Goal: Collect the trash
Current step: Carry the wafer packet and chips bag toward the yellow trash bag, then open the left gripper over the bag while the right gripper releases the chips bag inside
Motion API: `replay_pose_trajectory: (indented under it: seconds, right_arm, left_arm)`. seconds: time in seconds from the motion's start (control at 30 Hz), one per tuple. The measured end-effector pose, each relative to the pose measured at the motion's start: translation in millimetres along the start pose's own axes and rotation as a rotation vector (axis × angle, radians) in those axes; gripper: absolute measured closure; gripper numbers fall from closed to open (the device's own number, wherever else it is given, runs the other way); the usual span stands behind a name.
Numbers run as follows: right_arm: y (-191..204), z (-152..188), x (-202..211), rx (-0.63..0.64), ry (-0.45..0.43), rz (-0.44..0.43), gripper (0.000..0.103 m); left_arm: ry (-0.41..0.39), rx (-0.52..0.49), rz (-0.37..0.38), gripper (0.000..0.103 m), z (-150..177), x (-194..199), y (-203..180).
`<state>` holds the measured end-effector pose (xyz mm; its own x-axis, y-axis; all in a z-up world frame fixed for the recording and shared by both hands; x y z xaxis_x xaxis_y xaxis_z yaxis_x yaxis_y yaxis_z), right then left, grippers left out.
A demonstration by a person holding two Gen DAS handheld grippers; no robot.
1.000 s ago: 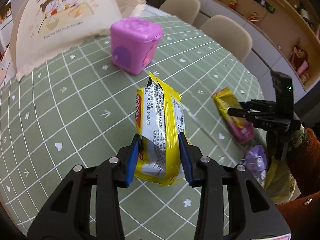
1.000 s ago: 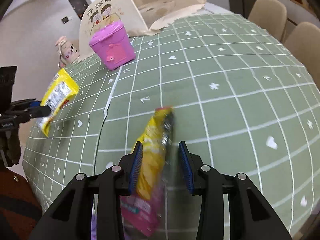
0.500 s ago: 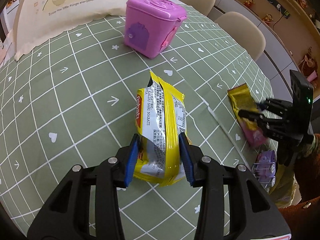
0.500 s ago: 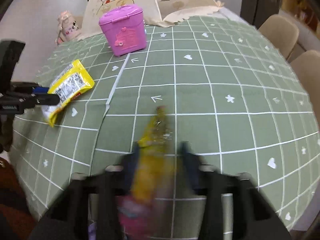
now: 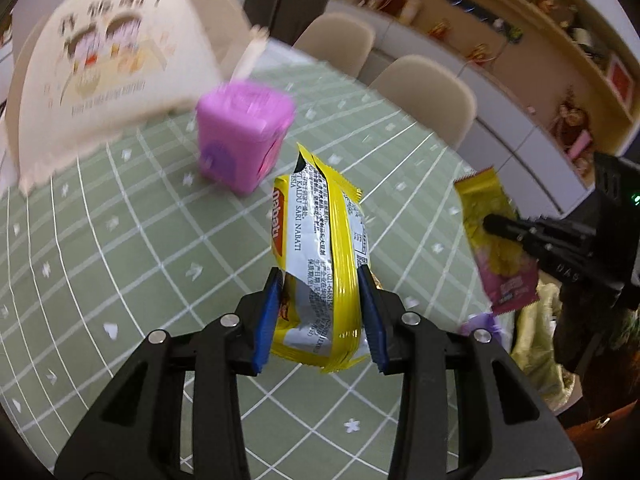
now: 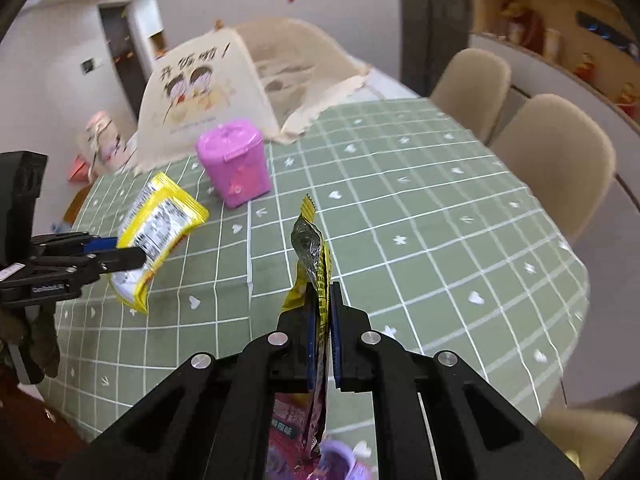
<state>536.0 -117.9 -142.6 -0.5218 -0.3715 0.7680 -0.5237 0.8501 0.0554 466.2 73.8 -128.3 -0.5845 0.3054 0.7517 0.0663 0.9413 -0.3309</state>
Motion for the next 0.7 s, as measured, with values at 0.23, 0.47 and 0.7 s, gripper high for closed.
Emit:
replay_pose_trajectory:
  seconds: [0.23, 0.47, 0.7]
  right_arm:
    - [5.4, 24.1, 74.0, -0.058, -0.072, 0.126, 0.095]
    - [-0.2, 55.0, 149.3, -0.114, -0.151, 0.254, 0.095]
    - [-31.1, 103.3, 210.2, -0.188, -0.180, 0.366, 0.095]
  left_arm:
    - [-0.081, -0.088, 0.103, 0.067, -4.2, 42.6, -40.8]
    - [-0.048, -0.210, 0.246, 0.067, 9.3, 52.8, -113.1]
    - [0.032, -0.334, 0.377, 0.067, 38.8, 40.0, -206.1]
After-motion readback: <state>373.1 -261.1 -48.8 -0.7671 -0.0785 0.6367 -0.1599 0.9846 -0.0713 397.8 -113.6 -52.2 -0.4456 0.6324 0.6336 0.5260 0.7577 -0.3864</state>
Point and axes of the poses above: each gripper's, at about its wrist camera, not at the fingertips, and x roughly against the way its jaws point, y to its left, z to its underside, the point moved 6 cm from there along -x, roughly the way its jaws point, and after that the axes turned 5 degrees about x, right-handed, at the moved point
